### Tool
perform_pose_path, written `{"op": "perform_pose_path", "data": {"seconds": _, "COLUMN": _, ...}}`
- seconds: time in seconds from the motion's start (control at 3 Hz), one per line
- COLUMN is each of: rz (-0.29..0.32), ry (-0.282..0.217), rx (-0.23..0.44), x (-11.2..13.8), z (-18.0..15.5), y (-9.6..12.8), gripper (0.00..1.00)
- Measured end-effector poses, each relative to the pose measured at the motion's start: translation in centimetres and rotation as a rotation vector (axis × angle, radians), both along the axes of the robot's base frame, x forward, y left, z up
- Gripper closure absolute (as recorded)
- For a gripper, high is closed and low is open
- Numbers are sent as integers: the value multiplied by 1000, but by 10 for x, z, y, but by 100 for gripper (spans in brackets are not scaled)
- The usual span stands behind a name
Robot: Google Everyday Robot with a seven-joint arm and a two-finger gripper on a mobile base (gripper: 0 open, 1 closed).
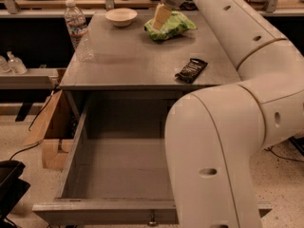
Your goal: Place green rice chip bag into top drawer
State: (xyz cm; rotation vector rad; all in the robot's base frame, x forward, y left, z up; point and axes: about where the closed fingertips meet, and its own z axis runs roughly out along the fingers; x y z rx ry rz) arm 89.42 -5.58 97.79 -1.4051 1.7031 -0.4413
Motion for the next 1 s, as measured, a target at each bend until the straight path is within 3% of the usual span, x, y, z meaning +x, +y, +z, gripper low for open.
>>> {"op": "perform_pose_path", "data": {"seconds": 0.33, "rz": -90, "ry": -66, "rx": 33, "x": 29, "z": -3, "y": 0, "gripper": 0}}
{"op": "perform_pose_path", "data": {"seconds": 0.67, "rz": -199, "ry": -97, "rx": 115, "x": 52, "z": -7, "y": -3, "gripper": 0}}
{"op": "perform_pose_path", "data": {"seconds": 1.0, "rz": -249, "ry": -78, "rx": 186, "x": 54, "z": -11, "y": -3, "gripper": 0}}
